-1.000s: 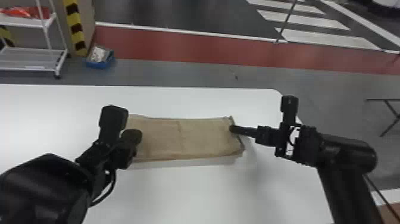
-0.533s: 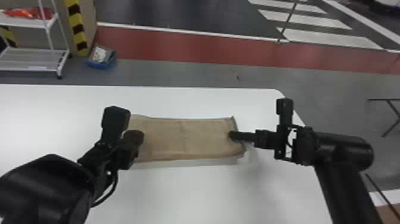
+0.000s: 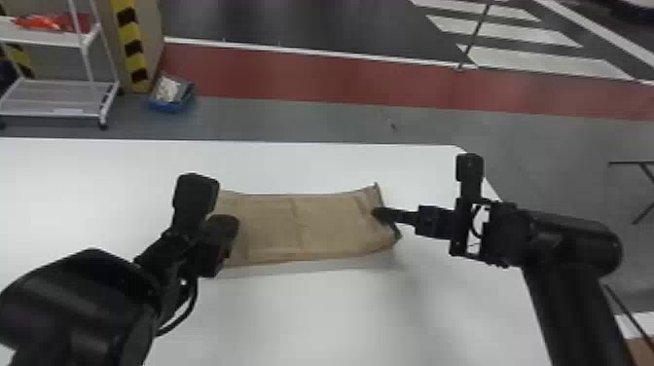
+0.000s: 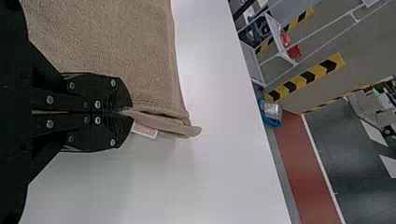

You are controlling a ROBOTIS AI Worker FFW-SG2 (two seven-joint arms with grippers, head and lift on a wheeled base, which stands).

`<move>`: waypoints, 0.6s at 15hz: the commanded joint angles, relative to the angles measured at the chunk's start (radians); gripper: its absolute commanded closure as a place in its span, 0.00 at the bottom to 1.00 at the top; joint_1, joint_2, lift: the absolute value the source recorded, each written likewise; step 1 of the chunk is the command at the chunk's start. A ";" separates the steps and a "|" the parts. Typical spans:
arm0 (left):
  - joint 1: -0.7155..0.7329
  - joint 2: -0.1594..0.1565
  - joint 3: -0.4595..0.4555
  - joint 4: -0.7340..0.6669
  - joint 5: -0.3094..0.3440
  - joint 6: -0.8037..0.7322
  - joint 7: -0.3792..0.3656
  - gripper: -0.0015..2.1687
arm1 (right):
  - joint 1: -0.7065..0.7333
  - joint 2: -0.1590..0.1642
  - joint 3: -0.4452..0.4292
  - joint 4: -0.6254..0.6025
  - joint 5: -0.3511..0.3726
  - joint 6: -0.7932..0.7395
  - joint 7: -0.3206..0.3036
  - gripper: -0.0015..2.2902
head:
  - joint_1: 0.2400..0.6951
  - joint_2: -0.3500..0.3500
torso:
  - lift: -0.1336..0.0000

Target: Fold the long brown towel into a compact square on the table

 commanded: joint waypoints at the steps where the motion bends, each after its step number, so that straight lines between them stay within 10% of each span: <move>1: -0.003 -0.001 -0.001 0.000 0.001 0.001 0.000 0.91 | 0.016 0.001 -0.003 -0.068 -0.064 0.032 0.000 0.61 | 1.00 0.20 | 0.04; 9: 0.033 0.040 0.059 -0.101 0.087 0.004 -0.017 0.91 | 0.022 0.029 -0.013 -0.182 -0.122 0.074 -0.025 0.61 | 1.00 0.27 | 0.04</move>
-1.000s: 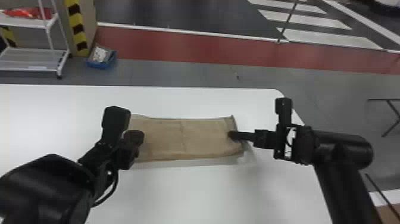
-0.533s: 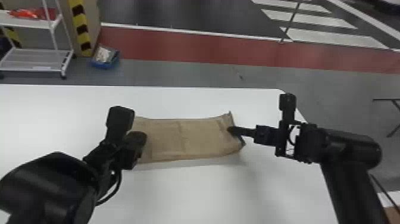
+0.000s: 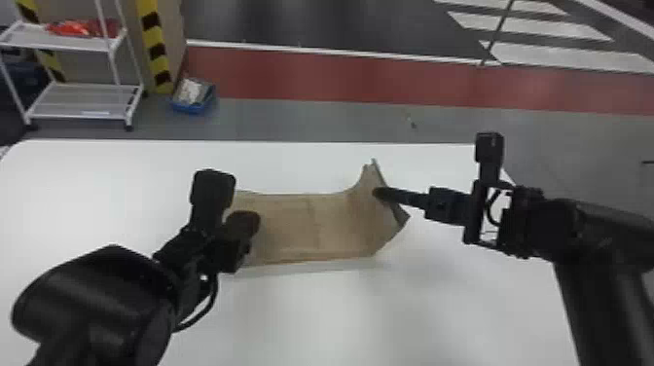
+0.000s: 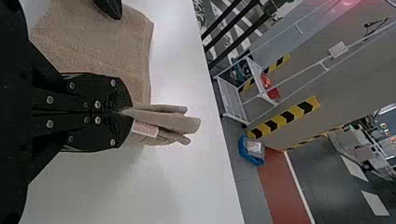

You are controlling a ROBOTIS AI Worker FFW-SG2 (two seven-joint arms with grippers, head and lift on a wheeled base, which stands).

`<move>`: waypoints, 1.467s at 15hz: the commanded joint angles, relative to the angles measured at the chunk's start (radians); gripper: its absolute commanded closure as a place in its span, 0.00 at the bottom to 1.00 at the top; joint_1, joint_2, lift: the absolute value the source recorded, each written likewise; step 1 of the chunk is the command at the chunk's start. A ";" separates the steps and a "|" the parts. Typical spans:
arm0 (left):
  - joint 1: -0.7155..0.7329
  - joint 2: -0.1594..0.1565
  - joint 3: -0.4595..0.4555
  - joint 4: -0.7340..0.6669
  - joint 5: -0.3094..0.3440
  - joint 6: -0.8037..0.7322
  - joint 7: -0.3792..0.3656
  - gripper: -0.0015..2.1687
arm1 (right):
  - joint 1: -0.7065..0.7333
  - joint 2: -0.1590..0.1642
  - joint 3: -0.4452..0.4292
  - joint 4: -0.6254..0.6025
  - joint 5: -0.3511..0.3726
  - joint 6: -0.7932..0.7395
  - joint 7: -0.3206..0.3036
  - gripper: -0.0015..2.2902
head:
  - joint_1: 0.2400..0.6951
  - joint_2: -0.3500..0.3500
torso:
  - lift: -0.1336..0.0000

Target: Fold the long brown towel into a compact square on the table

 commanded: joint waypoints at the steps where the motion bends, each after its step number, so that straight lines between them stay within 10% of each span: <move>1: 0.014 0.045 0.039 -0.057 0.062 0.001 -0.012 0.91 | -0.003 -0.002 -0.017 0.003 0.005 -0.004 -0.001 0.61 | 1.00 0.27 | 0.04; 22: -0.029 -0.032 0.010 0.105 0.047 0.007 -0.088 0.91 | -0.123 0.065 0.052 -0.054 -0.261 0.195 -0.140 0.61 | 1.00 0.38 | 0.04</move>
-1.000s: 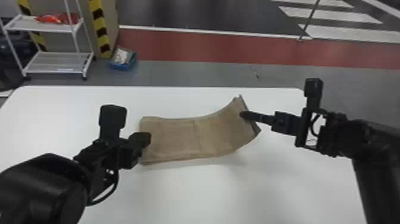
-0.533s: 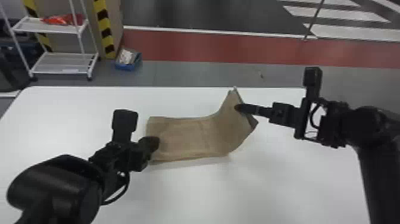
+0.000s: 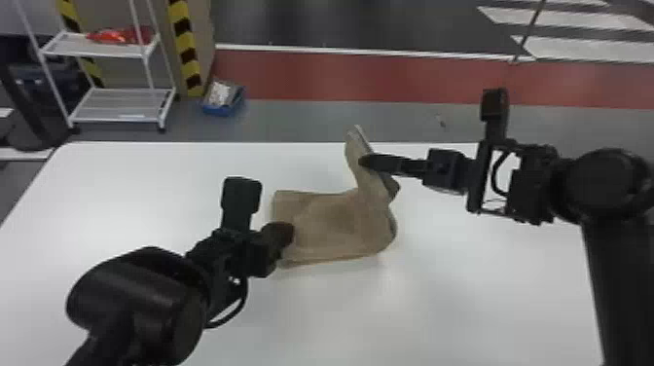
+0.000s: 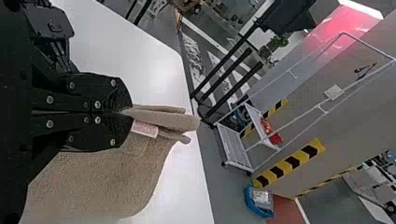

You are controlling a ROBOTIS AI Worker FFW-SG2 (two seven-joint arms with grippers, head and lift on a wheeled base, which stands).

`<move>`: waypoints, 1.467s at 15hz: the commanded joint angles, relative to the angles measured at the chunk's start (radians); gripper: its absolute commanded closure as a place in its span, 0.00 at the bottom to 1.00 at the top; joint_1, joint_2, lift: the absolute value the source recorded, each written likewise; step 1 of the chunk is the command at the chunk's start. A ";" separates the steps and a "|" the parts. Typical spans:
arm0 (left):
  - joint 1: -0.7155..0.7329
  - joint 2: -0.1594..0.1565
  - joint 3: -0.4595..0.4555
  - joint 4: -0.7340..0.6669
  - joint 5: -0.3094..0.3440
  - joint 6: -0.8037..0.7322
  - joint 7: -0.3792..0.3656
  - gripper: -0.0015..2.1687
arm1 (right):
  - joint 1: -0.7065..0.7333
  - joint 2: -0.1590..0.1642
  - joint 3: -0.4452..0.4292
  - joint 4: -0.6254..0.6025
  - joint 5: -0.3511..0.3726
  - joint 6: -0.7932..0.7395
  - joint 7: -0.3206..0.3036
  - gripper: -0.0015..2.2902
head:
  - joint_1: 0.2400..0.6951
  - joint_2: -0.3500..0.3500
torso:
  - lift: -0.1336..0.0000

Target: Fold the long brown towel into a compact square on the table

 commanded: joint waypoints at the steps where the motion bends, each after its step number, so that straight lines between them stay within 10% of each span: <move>1: -0.011 -0.010 -0.008 0.008 0.004 0.000 0.000 0.91 | -0.002 0.011 0.037 0.002 0.010 -0.007 -0.006 0.61 | 1.00 0.38 | 0.04; 16: -0.014 -0.010 -0.011 0.014 0.008 0.000 -0.002 0.91 | -0.005 0.068 0.203 0.167 0.040 -0.161 -0.059 0.60 | 1.00 0.48 | 0.04; 22: -0.012 -0.010 -0.011 0.014 0.008 0.000 -0.002 0.91 | 0.016 0.067 0.197 0.166 0.024 -0.192 -0.044 0.04 | 1.00 0.49 | 0.04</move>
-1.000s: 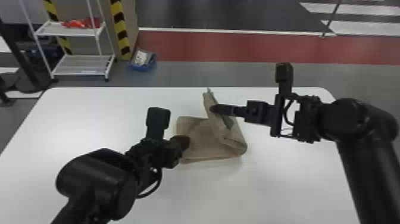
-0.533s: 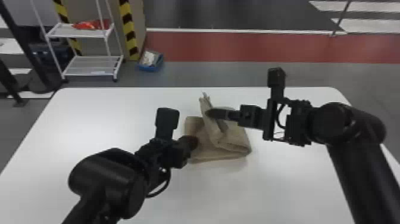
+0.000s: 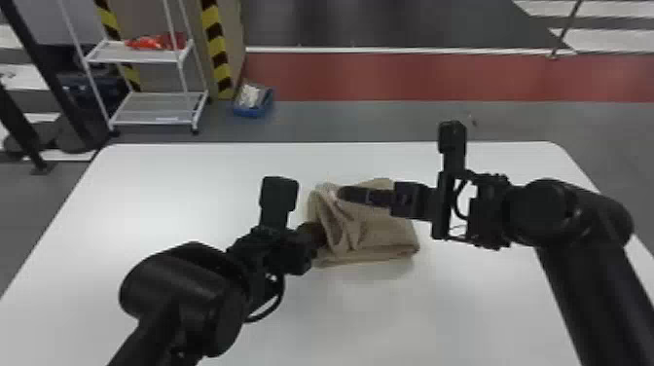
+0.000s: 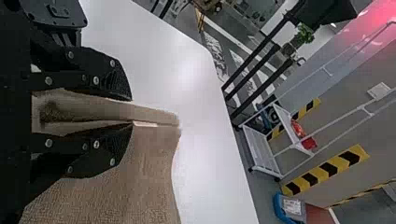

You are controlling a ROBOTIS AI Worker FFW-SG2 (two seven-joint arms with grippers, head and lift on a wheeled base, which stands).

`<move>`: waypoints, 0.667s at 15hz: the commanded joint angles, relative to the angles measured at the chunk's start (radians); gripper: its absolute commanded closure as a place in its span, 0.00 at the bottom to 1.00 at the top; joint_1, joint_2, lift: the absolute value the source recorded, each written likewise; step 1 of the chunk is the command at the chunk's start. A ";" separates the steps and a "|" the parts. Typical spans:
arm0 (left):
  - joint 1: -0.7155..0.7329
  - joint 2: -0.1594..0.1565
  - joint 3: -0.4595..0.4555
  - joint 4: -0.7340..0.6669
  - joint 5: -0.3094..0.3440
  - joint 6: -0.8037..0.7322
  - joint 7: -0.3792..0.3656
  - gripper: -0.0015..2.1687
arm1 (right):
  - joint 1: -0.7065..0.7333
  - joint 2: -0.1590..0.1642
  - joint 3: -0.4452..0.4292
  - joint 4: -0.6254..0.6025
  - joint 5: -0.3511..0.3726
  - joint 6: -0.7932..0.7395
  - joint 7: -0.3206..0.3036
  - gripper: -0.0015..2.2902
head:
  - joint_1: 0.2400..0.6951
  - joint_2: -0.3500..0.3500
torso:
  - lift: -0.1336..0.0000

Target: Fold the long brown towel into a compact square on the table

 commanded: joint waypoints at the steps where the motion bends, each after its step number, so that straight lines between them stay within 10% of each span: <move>1: 0.001 0.000 0.003 -0.002 0.000 0.000 0.000 0.91 | 0.020 -0.006 -0.011 -0.004 -0.020 -0.007 0.010 0.04 | 1.00 0.49 | 0.04; 7: 0.003 0.000 0.003 0.001 0.000 -0.003 0.002 0.91 | 0.195 -0.072 -0.114 -0.225 0.000 -0.023 0.022 0.06 | 1.00 0.46 | 0.04; 10: 0.003 0.000 0.006 0.001 0.006 -0.006 0.008 0.91 | 0.321 -0.112 -0.210 -0.344 0.000 -0.035 0.082 0.46 | 1.00 0.40 | 0.04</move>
